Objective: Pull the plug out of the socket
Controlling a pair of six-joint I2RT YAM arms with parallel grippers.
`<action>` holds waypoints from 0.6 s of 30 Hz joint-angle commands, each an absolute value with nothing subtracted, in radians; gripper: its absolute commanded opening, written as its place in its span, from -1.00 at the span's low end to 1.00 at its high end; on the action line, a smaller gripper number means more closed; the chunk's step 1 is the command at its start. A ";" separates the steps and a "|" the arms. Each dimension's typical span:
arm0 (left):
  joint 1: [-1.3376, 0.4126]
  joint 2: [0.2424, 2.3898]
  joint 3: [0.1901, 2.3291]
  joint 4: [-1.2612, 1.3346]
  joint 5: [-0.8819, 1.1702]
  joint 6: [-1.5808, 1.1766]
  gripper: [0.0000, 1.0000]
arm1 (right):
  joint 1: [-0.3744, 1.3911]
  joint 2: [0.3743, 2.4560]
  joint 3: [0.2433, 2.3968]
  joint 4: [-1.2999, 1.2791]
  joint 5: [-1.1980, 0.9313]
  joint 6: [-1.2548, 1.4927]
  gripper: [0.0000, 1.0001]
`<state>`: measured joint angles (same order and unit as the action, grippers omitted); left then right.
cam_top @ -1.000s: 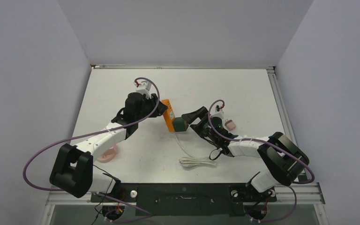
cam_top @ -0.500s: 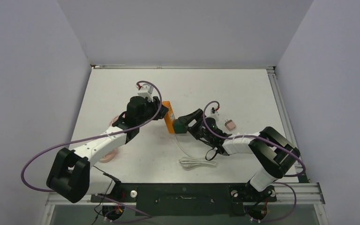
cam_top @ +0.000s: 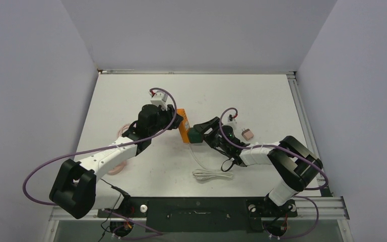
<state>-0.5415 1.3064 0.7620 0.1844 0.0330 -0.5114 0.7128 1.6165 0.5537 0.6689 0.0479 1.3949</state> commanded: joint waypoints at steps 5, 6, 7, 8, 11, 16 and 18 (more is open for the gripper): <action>-0.551 1.321 0.885 0.233 0.199 -0.521 0.80 | 0.688 1.546 0.566 0.709 0.118 1.251 -0.70; -0.548 1.329 0.905 0.205 0.224 -0.515 0.97 | 0.686 1.538 0.567 0.707 0.121 1.213 -0.76; -0.543 1.338 0.926 0.187 0.255 -0.513 0.93 | 0.685 1.530 0.570 0.704 0.127 1.167 -0.81; -0.534 1.347 0.943 0.175 0.285 -0.512 0.92 | 0.685 1.519 0.573 0.698 0.136 1.117 -0.88; -0.493 1.378 1.000 0.145 0.394 -0.516 0.93 | 0.682 1.495 0.578 0.688 0.143 0.962 -0.89; -0.418 1.437 1.078 0.055 0.506 -0.510 0.92 | 0.674 1.472 0.585 0.692 0.107 0.749 -0.89; -0.398 1.469 1.106 0.013 0.542 -0.496 0.92 | 0.666 1.472 0.577 0.706 0.080 0.705 -0.89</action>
